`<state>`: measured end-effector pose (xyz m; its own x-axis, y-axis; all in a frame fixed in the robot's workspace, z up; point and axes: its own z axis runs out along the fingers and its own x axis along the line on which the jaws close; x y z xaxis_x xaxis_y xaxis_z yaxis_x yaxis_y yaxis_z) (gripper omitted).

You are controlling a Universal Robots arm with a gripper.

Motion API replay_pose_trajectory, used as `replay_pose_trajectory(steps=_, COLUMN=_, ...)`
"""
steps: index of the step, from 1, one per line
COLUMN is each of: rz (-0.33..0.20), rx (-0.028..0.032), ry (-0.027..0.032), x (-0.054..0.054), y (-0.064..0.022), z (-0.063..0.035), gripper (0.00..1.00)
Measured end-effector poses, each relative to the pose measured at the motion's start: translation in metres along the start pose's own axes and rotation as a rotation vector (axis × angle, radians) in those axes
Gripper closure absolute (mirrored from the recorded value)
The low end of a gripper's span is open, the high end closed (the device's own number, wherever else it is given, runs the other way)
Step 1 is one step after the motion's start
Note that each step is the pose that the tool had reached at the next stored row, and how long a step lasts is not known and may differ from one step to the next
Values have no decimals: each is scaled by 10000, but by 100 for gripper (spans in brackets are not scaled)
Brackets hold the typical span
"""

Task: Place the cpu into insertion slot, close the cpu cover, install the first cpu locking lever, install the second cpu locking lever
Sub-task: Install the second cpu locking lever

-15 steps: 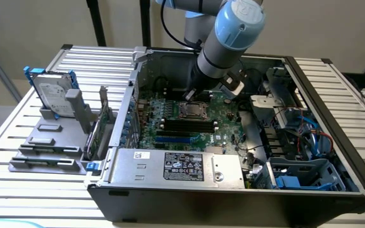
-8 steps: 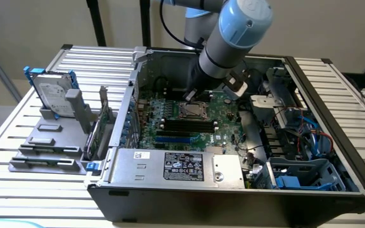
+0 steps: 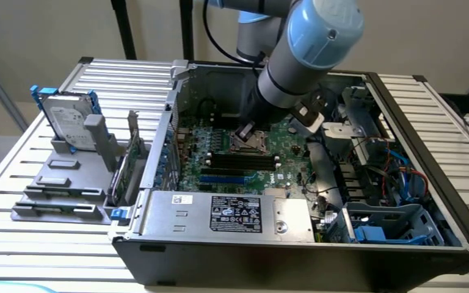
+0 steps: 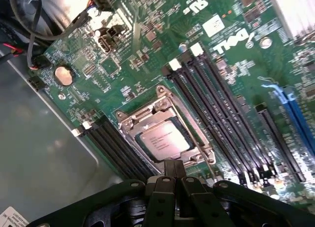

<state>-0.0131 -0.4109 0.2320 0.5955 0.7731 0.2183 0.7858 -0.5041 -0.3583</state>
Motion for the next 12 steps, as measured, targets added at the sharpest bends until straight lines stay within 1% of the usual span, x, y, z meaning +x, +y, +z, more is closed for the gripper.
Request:
replay_pose_trajectory(steps=3, rz=1, rx=1, ry=-1, x=-68, y=28, z=-61, gripper=89)
replay_pose_trajectory(steps=6, rz=1, rx=1, ry=-2, x=-140, y=40, z=-88, gripper=89)
replay_pose_trajectory(steps=9, rz=1, rx=2, ry=-2, x=-208, y=30, z=-100, gripper=89)
replay_pose_trajectory(steps=12, rz=3, rx=5, ry=-4, x=-247, y=2, z=-99, gripper=89)
